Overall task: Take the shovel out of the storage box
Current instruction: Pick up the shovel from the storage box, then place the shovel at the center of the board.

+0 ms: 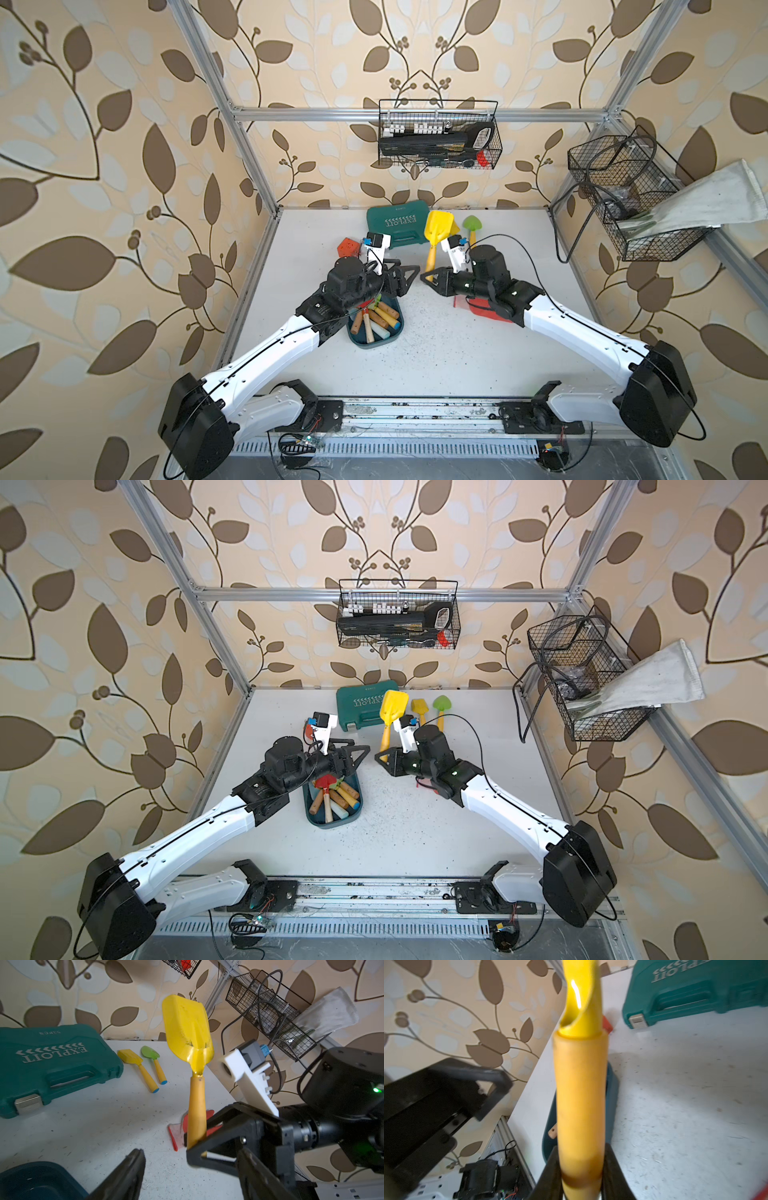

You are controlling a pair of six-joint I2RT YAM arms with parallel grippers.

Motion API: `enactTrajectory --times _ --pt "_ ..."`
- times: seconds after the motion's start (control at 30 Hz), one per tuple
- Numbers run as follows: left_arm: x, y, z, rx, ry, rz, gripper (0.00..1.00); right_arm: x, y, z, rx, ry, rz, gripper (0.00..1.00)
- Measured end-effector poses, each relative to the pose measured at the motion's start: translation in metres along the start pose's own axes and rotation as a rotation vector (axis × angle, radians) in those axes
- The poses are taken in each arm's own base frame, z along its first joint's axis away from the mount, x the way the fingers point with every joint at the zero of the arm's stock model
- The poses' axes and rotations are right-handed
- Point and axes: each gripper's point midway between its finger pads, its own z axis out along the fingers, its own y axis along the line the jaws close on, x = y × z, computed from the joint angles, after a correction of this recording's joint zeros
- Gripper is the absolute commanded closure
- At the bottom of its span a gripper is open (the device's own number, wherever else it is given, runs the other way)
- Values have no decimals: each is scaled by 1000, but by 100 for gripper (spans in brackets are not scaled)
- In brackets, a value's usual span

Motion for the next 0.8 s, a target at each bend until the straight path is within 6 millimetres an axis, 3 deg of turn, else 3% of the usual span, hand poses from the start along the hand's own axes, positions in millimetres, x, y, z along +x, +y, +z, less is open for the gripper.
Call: enactTrajectory --times 0.13,0.2,0.43,0.63,0.8 --pt "13 18 1 -89 55 7 22 -41 -51 -13 114 -48 57 84" --pt "23 30 5 -143 105 2 22 -61 -89 -18 188 -64 100 84" --pt "50 67 14 -307 248 -29 22 -93 -210 -13 401 -7 235 83" --pt "68 103 18 -420 348 -96 20 -112 -266 4 473 67 259 82" --pt "82 116 17 -463 406 -121 19 -116 -305 13 497 108 296 82"
